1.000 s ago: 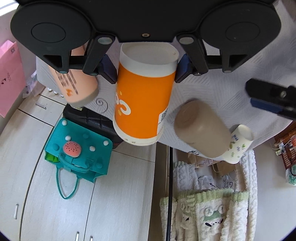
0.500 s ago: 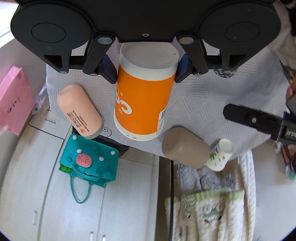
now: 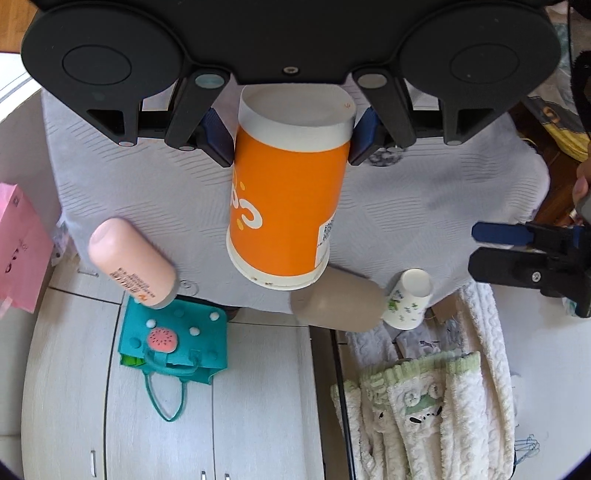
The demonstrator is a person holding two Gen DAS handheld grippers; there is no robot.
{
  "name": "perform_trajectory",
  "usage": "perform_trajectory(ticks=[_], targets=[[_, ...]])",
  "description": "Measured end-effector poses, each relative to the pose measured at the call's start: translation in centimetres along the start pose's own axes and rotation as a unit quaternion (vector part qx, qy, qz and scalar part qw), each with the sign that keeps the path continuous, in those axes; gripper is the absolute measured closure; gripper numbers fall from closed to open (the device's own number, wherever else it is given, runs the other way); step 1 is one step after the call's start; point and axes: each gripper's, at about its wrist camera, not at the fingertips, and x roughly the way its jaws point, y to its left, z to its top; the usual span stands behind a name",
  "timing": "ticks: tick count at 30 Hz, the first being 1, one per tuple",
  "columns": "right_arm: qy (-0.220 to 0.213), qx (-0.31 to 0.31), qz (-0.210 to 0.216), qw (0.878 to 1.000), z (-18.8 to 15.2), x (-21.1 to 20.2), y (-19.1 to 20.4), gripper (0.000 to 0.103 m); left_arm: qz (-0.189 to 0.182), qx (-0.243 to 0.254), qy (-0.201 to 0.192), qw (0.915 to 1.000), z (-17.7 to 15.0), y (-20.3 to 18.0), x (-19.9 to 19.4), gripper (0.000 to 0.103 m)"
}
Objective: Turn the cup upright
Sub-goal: 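Lift the orange cup with the right tool and rotate it upright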
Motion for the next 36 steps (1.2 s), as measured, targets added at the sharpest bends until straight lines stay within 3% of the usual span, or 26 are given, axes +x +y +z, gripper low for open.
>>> perform_trajectory(ticks=[2, 5, 9, 12, 19, 22, 27, 36], targets=[[0.001, -0.003, 0.007, 1.000, -0.2, 0.0, 0.9, 0.031, 0.008, 0.005, 0.005, 0.9999, -0.3, 0.2, -0.1, 0.000], [0.005, -0.011, 0.021, 1.000, -0.5, 0.3, 2.3, 0.031, -0.013, -0.018, 0.024, 0.9995, -0.8, 1.5, -0.1, 0.000], [0.006, -0.018, 0.042, 0.999, -1.4, 0.6, 4.0, 0.030, -0.014, -0.022, 0.019, 0.9995, -1.5, 2.2, -0.1, 0.000], [0.015, -0.015, 0.047, 0.999, -1.8, 1.2, 4.6, 0.030, -0.006, -0.016, 0.022, 0.9996, -1.9, 2.2, 0.5, 0.000], [0.021, -0.003, 0.047, 0.999, -2.1, 1.3, 4.8, 0.030, -0.023, -0.019, 0.041, 0.9987, -2.1, 1.6, 2.5, 0.000], [0.016, -0.005, 0.067, 0.998, -1.9, 0.9, 4.4, 0.020, -0.033, -0.029, 0.050, 0.9978, -2.2, 1.8, 3.6, 0.001], [0.000, -0.020, 0.068, 0.997, -1.3, 0.4, 4.4, 0.019, -0.032, -0.030, 0.046, 0.9980, -2.6, 1.8, 4.7, 0.003], [0.026, -0.009, 0.115, 0.993, 0.2, 2.5, 3.2, 0.019, -0.035, -0.025, 0.044, 0.9981, -3.1, 1.3, 5.1, 0.027]])
